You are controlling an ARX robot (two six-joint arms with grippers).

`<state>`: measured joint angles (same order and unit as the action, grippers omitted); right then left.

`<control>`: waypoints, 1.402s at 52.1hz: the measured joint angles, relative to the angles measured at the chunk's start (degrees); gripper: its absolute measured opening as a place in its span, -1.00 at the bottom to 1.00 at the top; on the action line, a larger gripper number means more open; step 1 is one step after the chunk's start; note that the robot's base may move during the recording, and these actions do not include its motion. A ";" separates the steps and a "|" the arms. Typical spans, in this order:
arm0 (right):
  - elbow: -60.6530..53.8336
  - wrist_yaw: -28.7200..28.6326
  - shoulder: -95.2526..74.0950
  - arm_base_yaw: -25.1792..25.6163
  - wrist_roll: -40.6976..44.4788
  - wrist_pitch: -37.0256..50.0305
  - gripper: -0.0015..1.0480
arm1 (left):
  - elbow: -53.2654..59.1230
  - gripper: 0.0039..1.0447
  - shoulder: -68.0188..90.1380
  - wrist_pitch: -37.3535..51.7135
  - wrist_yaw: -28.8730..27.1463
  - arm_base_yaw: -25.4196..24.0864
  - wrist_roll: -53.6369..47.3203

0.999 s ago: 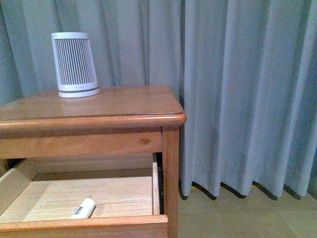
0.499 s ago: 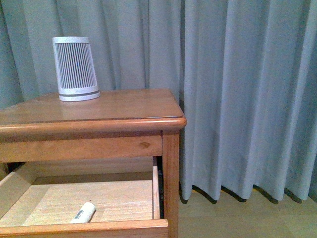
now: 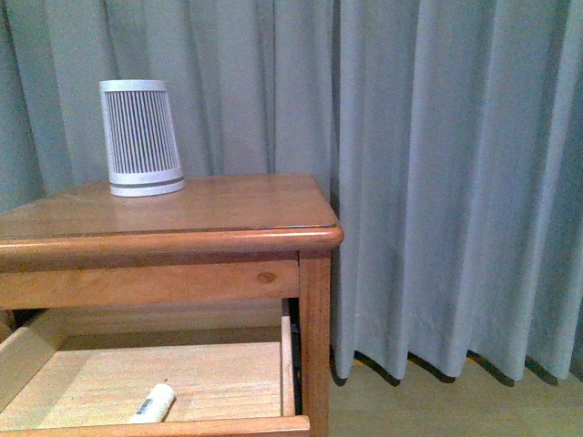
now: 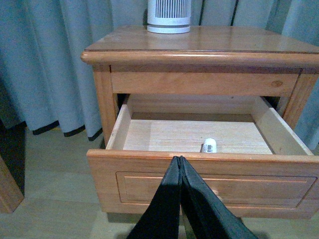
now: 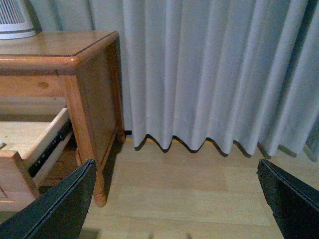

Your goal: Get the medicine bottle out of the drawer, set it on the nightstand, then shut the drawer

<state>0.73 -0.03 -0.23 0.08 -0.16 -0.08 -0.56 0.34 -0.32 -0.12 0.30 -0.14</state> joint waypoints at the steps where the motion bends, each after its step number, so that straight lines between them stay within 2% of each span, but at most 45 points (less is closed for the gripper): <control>1: 0.00 -0.02 0.00 0.00 0.00 0.00 0.87 | 0.00 -0.95 0.02 0.00 0.00 0.00 0.00; 5: 0.00 0.00 0.00 0.00 0.00 0.00 0.87 | 0.00 -0.87 0.00 0.00 0.00 0.00 0.02; 32: 0.00 0.15 0.09 -0.02 0.00 0.00 0.87 | 0.00 0.90 -0.17 -0.02 0.13 0.00 -0.02; 53: 0.00 -0.09 -0.07 -0.04 0.09 0.04 0.87 | 0.02 0.88 -0.31 0.04 -0.31 0.00 0.07; 54: 0.00 0.94 -0.17 -0.33 0.20 0.24 0.87 | 0.02 0.88 -0.31 0.04 -0.26 0.00 0.04; 59: 0.07 20.52 -7.65 -5.90 1.51 8.90 0.87 | 0.02 0.88 -0.31 0.04 -0.15 0.00 0.02; 60: 0.52 23.30 -11.41 -6.12 1.40 11.54 0.87 | 0.02 0.88 -0.33 0.04 -0.11 0.00 0.04; 62: 2.34 24.94 -18.51 -6.21 0.83 15.41 0.87 | 0.02 0.88 -0.28 0.04 -0.07 0.00 0.02; 67: 10.14 21.59 -35.85 -6.97 -1.55 19.37 0.87 | 0.02 0.88 -0.31 0.04 -0.04 0.00 0.02; 73: 20.00 14.69 -52.63 -7.37 -5.25 15.63 0.87 | 0.02 0.88 -0.31 0.04 -0.02 0.00 0.02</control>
<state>20.73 14.66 -52.86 -7.29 -5.41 15.55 -0.54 0.03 -0.27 -0.14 0.30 -0.12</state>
